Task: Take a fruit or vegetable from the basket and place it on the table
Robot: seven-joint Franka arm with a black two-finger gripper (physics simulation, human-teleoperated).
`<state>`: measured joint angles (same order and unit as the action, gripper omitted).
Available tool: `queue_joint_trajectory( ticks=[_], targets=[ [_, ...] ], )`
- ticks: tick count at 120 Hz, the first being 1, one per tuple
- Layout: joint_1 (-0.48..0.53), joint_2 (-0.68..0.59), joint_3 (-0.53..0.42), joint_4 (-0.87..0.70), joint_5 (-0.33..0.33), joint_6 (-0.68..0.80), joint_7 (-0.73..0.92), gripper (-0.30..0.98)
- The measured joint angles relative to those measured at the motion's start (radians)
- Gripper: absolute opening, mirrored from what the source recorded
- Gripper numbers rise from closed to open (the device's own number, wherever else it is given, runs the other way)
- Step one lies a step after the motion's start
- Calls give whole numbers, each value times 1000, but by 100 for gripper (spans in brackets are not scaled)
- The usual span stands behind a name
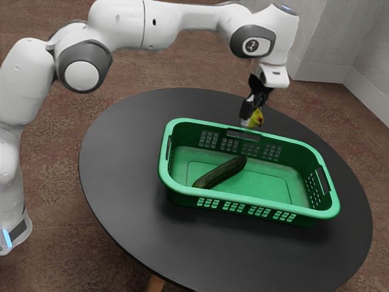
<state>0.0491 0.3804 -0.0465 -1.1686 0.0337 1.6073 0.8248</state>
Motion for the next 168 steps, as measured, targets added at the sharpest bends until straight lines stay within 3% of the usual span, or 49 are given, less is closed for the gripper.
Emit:
queue_joint_trajectory(
  ticks=[49, 101, 147, 168],
  targets=[
    [2, -24, 258, -14, -45, -65, -47, 30],
    [12, -8, 355, -134, -111, -42, -72, 32],
    [41, -1, 385, -260, -153, 29, -82, 32],
    [44, 1, 384, -266, -177, 46, -84, 57]
  ],
)
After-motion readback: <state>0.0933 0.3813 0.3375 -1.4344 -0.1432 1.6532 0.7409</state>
